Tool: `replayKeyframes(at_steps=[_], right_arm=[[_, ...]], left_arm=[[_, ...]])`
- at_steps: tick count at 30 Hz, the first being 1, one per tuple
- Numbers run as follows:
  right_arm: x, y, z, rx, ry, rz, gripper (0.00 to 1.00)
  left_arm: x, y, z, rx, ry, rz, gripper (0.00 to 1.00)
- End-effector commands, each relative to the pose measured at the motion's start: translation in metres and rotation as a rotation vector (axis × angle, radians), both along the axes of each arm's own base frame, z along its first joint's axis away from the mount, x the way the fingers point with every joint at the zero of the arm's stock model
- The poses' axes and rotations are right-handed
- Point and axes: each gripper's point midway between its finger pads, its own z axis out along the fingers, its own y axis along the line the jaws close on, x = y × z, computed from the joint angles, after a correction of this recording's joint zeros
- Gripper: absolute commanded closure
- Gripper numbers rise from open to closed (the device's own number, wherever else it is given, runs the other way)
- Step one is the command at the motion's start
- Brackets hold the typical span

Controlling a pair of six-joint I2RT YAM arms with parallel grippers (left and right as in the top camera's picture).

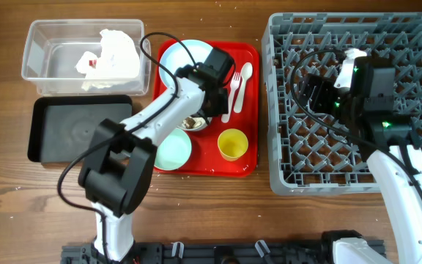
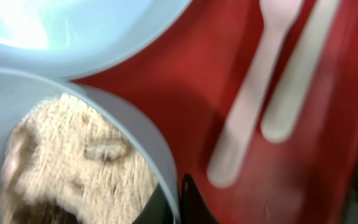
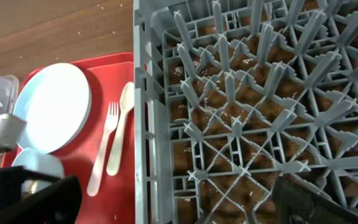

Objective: Sort waste into correct bins and load items into the dishwasher rack
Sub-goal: 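Tip the bowl over the black tray to dump the scraps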

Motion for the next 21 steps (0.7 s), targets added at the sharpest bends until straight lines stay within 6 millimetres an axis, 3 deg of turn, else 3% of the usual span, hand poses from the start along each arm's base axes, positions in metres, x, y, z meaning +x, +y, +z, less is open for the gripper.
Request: replayKeyframes(at_steps=[1, 3, 5, 8, 11, 14, 16, 19, 21], right_arm=[[0.003, 0.004, 0.005, 0.018, -0.008, 0.01, 0.0], [0.003, 0.004, 0.005, 0.018, -0.009, 0.01, 0.0], [0.003, 0.004, 0.005, 0.018, -0.009, 0.01, 0.0], [0.003, 0.004, 0.005, 0.018, -0.008, 0.01, 0.0], [0.003, 0.004, 0.004, 0.018, -0.004, 0.01, 0.0], [0.003, 0.004, 0.004, 0.034, -0.001, -0.006, 0.0], [0.003, 0.004, 0.004, 0.033, -0.001, -0.006, 0.0], [0.003, 0.004, 0.004, 0.034, -0.001, -0.006, 0.0], [0.003, 0.004, 0.004, 0.034, -0.001, -0.006, 0.0]], left_arm=[[0.011, 0.014, 0.092, -0.129, -0.101, -0.006, 0.96], [0.013, 0.049, 0.119, -0.14, -0.128, 0.056, 0.96], [0.014, 0.088, 0.131, -0.129, -0.125, 0.122, 0.96], [0.006, 0.157, 0.124, -0.136, -0.03, 0.205, 0.96], [-0.002, 0.207, 0.107, -0.203, 0.026, 0.261, 0.96], [-0.008, 0.236, 0.082, -0.374, 0.026, 0.269, 0.96], [-0.011, 0.245, 0.072, -0.494, -0.003, 0.277, 0.96], [-0.013, 0.254, 0.064, -0.678, -0.06, 0.329, 0.96], [-0.014, 0.258, 0.072, -0.829, -0.117, 0.345, 0.96]])
